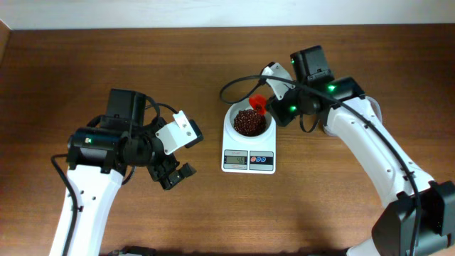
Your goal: Scoop and weigh 50g on scale
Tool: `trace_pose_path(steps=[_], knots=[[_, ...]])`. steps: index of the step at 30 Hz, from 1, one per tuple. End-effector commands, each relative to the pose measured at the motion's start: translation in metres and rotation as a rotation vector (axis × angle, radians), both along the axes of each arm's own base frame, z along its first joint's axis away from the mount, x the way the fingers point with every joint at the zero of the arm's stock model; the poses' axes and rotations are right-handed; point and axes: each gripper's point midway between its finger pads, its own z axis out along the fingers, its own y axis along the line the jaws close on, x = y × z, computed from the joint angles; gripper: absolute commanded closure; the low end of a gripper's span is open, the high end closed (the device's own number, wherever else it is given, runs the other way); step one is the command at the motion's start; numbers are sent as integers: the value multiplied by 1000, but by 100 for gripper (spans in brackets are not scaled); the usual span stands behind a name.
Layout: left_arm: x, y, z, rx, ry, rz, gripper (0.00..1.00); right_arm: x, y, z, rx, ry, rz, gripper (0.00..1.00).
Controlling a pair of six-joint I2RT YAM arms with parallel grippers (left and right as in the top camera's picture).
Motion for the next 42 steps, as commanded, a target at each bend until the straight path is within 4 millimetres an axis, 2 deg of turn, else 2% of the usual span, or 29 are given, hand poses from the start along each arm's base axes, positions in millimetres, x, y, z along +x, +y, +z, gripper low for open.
trace_pose_path(steps=[1,2,3,5,7,8,10,11,13,17,18,20,22,23,25,26,29,31,35,37,40,42], knots=[[-1,-1,2,-5,-11,-12,1,4,-1,15,-69,-77,-8,96],[-1,-1,2,-5,-11,-12,1,8,-7,14,-103,-94,-30,96],[-1,-1,2,-5,-11,-12,1,7,-4,15,-91,-94,-23,96],[-1,-1,2,-5,-11,-12,1,-3,14,17,-35,-71,37,96],[-1,-1,2,-5,-11,-12,1,6,3,16,-95,-107,0,96],[-1,-1,2,-5,-11,-12,1,6,4,16,-90,-107,1,96],[-1,-1,2,-5,-11,-12,1,-5,17,17,-33,-73,50,96],[-1,-1,2,-5,-11,-12,1,-5,17,17,-36,-75,50,96],[-1,-1,2,-5,-11,-12,1,4,7,18,-59,-99,13,96],[-1,-1,2,-5,-11,-12,1,17,-8,44,-43,-154,-36,96],[-1,-1,2,-5,-11,-12,1,20,-16,54,-41,-177,-57,96],[-1,-1,2,-5,-11,-12,1,23,-48,72,-39,-208,-133,96],[-1,-1,2,-5,-11,-12,1,23,-77,78,-48,-199,-199,96],[-1,-1,2,-5,-11,-12,1,22,-99,78,-56,-180,-256,96],[-1,-1,2,-5,-11,-12,1,13,-166,65,-87,-83,-417,96],[-1,-1,2,-5,-11,-12,1,7,-189,61,-94,-45,-477,96],[-1,-1,2,-5,-11,-12,1,-10,-240,49,-105,44,-613,96],[-1,-1,2,-5,-11,-12,1,-15,-253,33,-107,96,-647,96],[-1,-1,2,-5,-11,-12,1,-18,-252,-6,-115,204,-640,96],[-1,-1,2,-5,-11,-12,1,-9,-255,-16,-117,203,-640,96],[-1,-1,2,-5,-11,-12,1,-4,-274,-33,-214,212,-682,96],[-1,-1,2,-5,-11,-12,1,0,-283,-34,-232,201,-745,96]])
